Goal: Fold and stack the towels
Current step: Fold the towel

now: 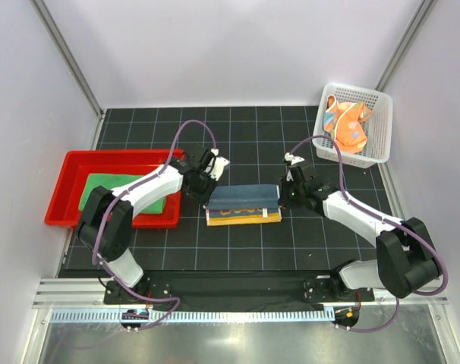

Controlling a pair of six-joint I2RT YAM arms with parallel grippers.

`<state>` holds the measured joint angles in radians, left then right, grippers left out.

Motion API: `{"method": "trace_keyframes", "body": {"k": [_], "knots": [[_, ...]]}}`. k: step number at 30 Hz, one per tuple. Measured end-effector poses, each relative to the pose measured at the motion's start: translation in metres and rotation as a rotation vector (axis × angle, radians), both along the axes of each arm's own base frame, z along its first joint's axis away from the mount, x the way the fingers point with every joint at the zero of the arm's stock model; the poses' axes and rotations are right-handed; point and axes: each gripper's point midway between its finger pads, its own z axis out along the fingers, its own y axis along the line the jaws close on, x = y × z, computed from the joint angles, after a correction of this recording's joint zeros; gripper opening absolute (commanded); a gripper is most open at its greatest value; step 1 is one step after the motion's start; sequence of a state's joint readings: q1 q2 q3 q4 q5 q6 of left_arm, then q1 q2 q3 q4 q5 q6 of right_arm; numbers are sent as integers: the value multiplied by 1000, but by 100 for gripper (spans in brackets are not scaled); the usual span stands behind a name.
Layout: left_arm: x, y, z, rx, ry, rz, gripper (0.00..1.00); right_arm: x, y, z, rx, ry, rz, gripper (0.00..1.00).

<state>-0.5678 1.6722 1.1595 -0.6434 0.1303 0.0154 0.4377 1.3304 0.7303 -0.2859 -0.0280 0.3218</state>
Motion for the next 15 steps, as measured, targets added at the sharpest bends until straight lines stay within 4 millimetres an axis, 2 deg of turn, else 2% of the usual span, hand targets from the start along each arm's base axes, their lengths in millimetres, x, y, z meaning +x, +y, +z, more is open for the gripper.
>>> {"method": "trace_keyframes", "body": {"k": [2, 9, 11, 13, 15], "knots": [[-3, 0, -2, 5, 6, 0, 0, -2, 0, -3, 3, 11, -6, 5], [-12, -2, -7, 15, 22, -12, 9, -13, -2, -11, 4, 58, -24, 11], [-13, -3, -7, 15, 24, -16, 16, -16, -2, -13, 6, 70, -34, 18], [-16, -1, -7, 22, 33, -15, 18, -19, -5, -16, -1, 84, -47, 29], [-21, 2, -9, 30, 47, -11, 23, -25, -9, -21, -7, 108, -67, 31]]}}
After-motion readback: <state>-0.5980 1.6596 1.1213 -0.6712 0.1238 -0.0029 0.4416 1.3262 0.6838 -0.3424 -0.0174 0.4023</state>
